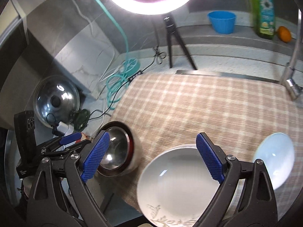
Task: Organize plates and bowls
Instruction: 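Move both grippers to the rim of the pale blue-white bowl, then close both grippers on the pale bowl rim and lift it, then carry the pale bowl and lower it into the red-sided bowl, then open both grippers to release the pale bowl in the nested bowls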
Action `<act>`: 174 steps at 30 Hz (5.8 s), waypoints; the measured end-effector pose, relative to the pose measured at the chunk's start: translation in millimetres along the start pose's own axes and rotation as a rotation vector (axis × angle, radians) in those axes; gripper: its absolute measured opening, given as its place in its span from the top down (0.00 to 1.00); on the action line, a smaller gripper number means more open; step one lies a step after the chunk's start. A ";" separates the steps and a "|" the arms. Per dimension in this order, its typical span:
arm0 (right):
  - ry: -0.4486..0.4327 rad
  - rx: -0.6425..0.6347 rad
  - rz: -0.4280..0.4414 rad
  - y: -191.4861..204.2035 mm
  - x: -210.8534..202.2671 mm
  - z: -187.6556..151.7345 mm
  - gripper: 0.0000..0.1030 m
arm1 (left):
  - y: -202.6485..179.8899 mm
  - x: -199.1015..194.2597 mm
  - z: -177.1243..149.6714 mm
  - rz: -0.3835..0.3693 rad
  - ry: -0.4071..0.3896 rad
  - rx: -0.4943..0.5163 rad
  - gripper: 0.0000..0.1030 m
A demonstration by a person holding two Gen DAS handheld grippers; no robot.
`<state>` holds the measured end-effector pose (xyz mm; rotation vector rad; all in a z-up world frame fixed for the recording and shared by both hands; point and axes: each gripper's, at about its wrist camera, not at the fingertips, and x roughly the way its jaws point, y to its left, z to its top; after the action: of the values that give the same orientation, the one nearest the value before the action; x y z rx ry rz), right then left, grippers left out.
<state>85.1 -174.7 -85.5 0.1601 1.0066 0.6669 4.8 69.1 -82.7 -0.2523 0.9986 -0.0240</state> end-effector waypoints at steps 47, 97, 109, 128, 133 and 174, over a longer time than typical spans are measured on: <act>-0.028 0.463 -0.152 -246.6 -67.2 -94.2 0.71 | -239.5 144.8 -1.3 -0.324 0.255 0.254 0.81; -0.024 0.210 -0.042 -94.7 -46.2 -36.2 0.88 | -123.0 31.6 7.1 -0.309 0.048 0.080 0.88; 0.047 0.066 0.047 -6.0 7.8 -20.5 0.88 | -31.3 0.1 -8.4 -0.231 0.001 -0.085 0.88; 0.193 -0.074 0.061 66.7 89.6 -28.5 0.88 | 53.6 -6.0 -28.4 -0.155 0.008 -0.230 0.88; 0.223 -0.089 0.048 70.5 103.1 -32.1 0.88 | 62.5 -0.9 -33.2 -0.147 0.022 -0.244 0.88; 0.110 0.010 0.063 43.6 64.9 -25.2 0.41 | 102.3 -7.8 -44.3 -0.096 -0.008 -0.309 0.67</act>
<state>68.3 -106.6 -128.1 0.1659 1.1137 0.7347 -46.2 160.6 -121.6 -0.5831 0.9799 0.0442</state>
